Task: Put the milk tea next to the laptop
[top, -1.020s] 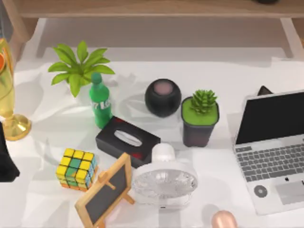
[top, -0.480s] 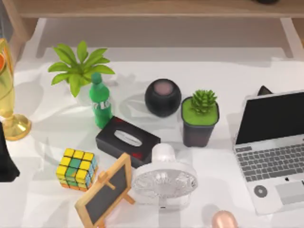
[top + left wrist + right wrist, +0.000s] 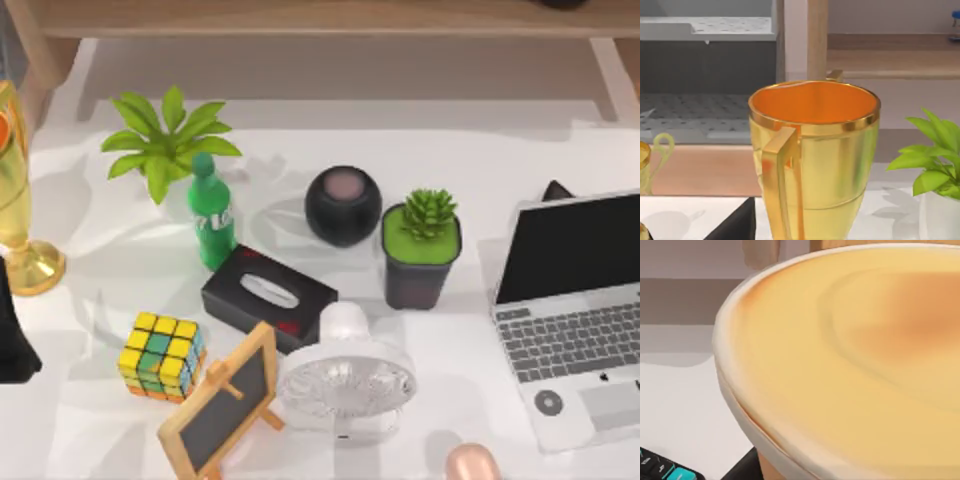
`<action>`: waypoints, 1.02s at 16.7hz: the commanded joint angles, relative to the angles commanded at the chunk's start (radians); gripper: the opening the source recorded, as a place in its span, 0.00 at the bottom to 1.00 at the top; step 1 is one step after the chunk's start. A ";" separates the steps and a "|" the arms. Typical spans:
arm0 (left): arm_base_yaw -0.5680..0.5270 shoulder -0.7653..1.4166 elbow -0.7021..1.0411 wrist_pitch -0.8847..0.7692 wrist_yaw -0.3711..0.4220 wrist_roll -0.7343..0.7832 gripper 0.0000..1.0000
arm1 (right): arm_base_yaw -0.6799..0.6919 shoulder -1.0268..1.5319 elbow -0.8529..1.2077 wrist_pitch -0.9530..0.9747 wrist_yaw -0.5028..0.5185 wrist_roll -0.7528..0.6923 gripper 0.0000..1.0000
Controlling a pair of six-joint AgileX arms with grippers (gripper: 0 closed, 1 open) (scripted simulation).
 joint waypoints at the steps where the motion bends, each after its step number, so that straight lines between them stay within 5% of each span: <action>1: 0.000 0.000 0.000 0.000 0.000 0.000 1.00 | 0.000 0.000 0.000 0.000 0.000 0.000 0.32; 6: 0.000 0.000 0.000 0.000 0.000 0.000 1.00 | 0.000 0.000 0.000 0.000 0.000 0.000 0.00; 17: 0.000 0.000 0.000 0.000 0.000 0.000 1.00 | -0.036 -0.007 0.018 -0.021 0.000 0.015 0.00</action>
